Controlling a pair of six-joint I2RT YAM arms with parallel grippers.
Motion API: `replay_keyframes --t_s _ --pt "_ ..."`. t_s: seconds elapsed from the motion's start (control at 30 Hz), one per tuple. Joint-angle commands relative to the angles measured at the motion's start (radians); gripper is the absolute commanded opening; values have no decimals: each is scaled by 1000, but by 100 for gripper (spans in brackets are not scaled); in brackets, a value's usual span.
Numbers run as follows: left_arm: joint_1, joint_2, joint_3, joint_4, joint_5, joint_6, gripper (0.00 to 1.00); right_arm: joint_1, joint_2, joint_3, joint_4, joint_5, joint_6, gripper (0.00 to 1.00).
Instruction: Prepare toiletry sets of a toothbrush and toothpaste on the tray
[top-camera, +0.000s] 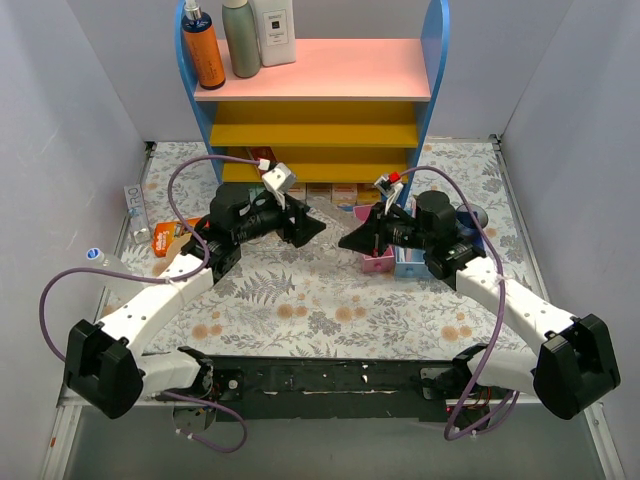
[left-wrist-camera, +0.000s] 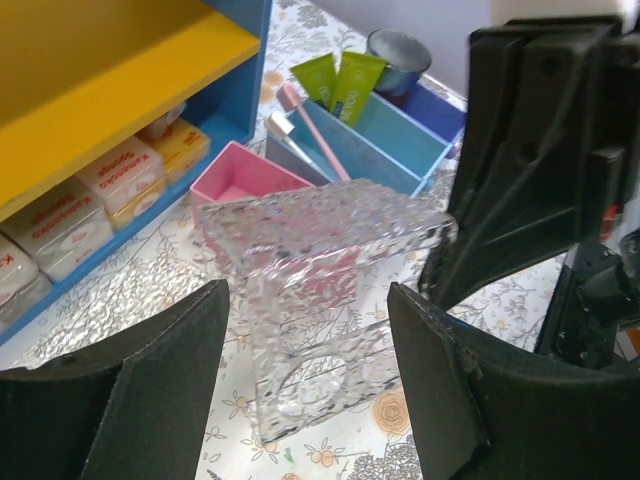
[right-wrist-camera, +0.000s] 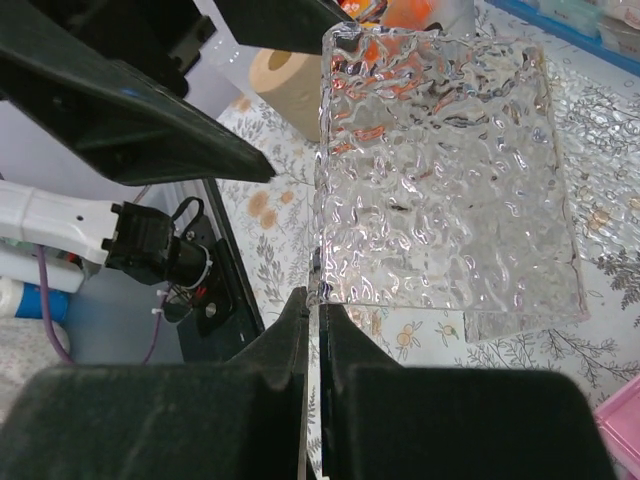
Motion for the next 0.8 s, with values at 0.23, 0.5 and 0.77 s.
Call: replay_keyframes --t_s 0.23,0.5,0.77 --pt "-29 54 30 -78 -90 27 61 -48 -11 19 142 -112 90 1" --pt "-61 79 33 -82 -113 24 53 -49 9 16 123 -100 71 1" --pt "-87 107 41 -91 -156 7 32 -48 14 15 82 -86 35 1"
